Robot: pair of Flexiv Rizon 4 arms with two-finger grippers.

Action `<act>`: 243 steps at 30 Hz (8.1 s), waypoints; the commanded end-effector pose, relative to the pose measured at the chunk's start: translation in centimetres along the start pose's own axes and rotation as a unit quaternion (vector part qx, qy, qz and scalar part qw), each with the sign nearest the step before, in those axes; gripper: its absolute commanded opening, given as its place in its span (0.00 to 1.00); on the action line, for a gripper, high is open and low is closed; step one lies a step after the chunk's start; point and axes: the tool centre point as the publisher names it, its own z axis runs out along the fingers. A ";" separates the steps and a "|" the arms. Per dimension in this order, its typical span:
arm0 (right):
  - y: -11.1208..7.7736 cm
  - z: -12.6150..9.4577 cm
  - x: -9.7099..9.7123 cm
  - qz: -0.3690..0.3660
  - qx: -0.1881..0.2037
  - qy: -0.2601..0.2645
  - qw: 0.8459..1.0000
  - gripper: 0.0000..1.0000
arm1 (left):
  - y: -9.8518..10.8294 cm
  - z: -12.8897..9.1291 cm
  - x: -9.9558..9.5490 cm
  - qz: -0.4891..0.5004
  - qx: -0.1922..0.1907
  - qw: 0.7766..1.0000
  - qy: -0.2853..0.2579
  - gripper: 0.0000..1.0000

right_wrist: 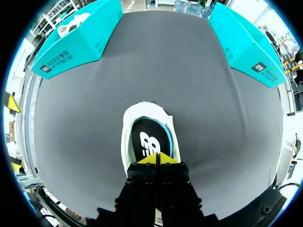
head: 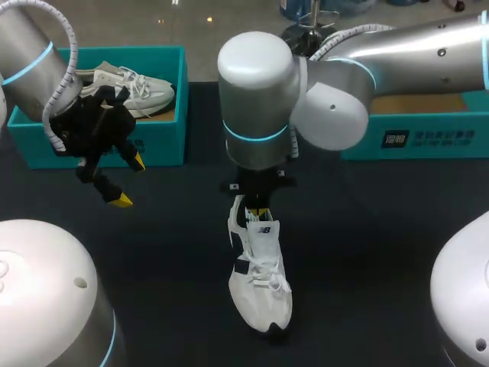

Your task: Take the shoe out of the shoebox, open the shoe tongue, remove and reinsert the insole, then place the shoe into the shoebox

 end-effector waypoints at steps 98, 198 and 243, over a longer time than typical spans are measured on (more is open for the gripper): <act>-0.9 4.9 1.1 0.001 0.014 0.000 1.000 0.00 | 0.0 0.0 0.0 0.000 -0.001 1.000 0.000 1.00; -6.2 -6.2 -2.0 -0.032 0.058 0.015 0.998 0.00 | 0.0 0.0 0.0 0.000 -0.001 1.000 0.000 1.00; -0.6 -6.3 1.3 -0.382 -0.056 0.075 0.920 0.00 | 0.0 0.0 0.0 0.000 -0.001 1.000 0.000 1.00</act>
